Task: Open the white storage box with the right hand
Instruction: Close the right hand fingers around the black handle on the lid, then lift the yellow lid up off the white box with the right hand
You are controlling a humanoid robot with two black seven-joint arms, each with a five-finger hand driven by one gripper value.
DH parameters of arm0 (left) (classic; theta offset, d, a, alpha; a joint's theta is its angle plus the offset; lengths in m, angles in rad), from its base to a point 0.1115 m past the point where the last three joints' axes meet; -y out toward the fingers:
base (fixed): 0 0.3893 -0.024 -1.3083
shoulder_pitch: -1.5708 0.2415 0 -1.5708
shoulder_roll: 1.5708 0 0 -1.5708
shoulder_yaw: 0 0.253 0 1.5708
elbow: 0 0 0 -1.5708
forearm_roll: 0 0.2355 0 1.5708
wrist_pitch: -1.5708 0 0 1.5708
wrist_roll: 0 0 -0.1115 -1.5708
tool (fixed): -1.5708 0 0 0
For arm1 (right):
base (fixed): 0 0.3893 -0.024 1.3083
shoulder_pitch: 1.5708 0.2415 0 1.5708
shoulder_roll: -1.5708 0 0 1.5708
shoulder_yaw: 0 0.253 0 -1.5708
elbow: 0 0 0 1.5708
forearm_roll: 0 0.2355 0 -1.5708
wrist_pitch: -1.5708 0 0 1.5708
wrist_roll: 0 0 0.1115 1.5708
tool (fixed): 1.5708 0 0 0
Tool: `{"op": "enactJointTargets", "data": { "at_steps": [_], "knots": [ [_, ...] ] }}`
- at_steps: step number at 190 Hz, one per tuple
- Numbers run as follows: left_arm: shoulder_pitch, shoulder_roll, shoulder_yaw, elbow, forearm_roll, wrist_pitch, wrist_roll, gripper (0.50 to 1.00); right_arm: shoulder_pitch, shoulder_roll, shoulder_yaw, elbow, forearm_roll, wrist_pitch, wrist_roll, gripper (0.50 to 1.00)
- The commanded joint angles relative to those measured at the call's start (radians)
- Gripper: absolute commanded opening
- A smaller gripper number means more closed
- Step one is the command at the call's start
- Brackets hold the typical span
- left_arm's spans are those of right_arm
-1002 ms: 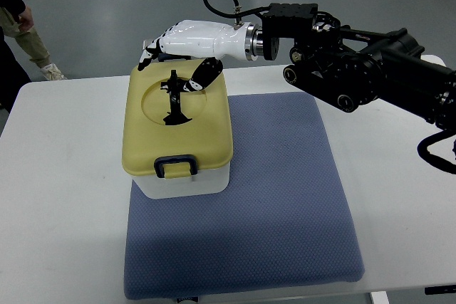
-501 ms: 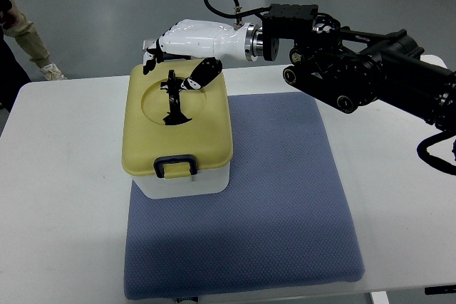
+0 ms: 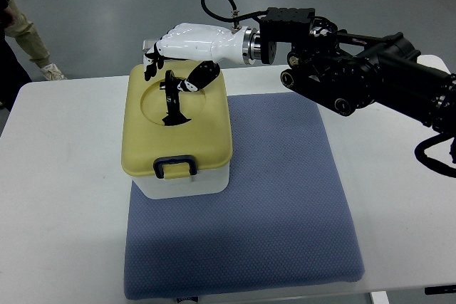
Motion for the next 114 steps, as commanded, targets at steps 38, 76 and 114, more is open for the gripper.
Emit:
{"op": "enactJointTargets", "data": {
  "at_steps": [38,76,114],
  "knots": [
    [-0.001,0.000,0.000,0.000,0.000,0.000,0.000,1.000,-0.009,0.003,0.000,-0.019,0.000,-0.019,0.000,0.578],
    [0.001,0.000,0.000,0.000,0.000,0.000,0.000,1.000,-0.015,0.003,-0.001,-0.021,0.000,-0.032,0.000,0.509],
    [0.001,0.000,-0.002,-0.001,0.000,0.000,0.000,1.000,-0.014,0.003,0.008,-0.021,0.009,-0.046,0.003,0.500]
  ]
}}
